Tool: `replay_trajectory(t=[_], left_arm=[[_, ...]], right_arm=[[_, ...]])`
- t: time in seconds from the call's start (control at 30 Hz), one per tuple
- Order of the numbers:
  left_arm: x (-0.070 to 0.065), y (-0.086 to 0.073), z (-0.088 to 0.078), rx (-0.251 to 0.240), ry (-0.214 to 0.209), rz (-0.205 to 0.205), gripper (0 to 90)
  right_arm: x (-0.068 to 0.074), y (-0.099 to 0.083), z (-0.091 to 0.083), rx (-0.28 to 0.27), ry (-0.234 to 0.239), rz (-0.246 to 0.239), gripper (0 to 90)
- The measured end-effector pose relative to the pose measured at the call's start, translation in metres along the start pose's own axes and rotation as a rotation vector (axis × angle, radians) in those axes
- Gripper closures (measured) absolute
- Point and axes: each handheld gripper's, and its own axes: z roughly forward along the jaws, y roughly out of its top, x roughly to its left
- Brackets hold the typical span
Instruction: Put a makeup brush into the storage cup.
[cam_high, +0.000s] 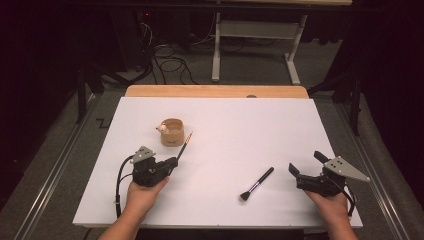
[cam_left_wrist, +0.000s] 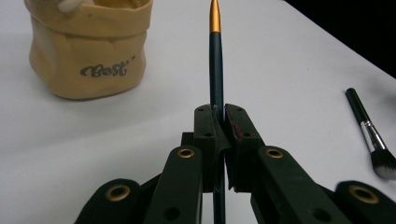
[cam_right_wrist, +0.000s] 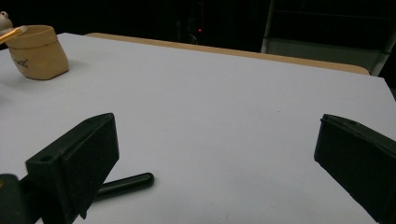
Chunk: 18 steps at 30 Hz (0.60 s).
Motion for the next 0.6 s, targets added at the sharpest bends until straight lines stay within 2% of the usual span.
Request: replay_trajectory(t=[0.13,0.17,0.2,0.4,0.53,0.6], left_arm=[[0.0004,-0.0012,-0.0011,-0.025,-0.013,0.0,84.4],[0.0001,-0.0019,-0.0018,-0.049,-0.018,0.013,84.4],[0.0001,-0.0019,-0.0018,-0.049,-0.018,0.013,84.4],[-0.0002,-0.0027,-0.0056,-0.118,-0.036,0.027,84.4],[-0.0009,-0.0024,-0.0066,-0.126,-0.035,0.034,84.5],[-0.0003,-0.0019,-0.0072,-0.131,-0.04,0.024,84.5]], right_arm=[[-0.0006,0.0004,-0.0003,-0.006,0.005,0.0,0.7],[-0.0005,0.0005,-0.0002,-0.006,0.006,0.001,0.7],[-0.0005,0.0005,-0.0002,-0.006,0.006,0.001,0.7],[-0.0002,0.0005,0.0003,-0.004,0.007,-0.002,0.7],[-0.0003,0.0006,0.0002,-0.007,0.007,-0.003,0.7],[-0.0004,0.0006,0.0001,-0.007,0.007,-0.003,0.7]])
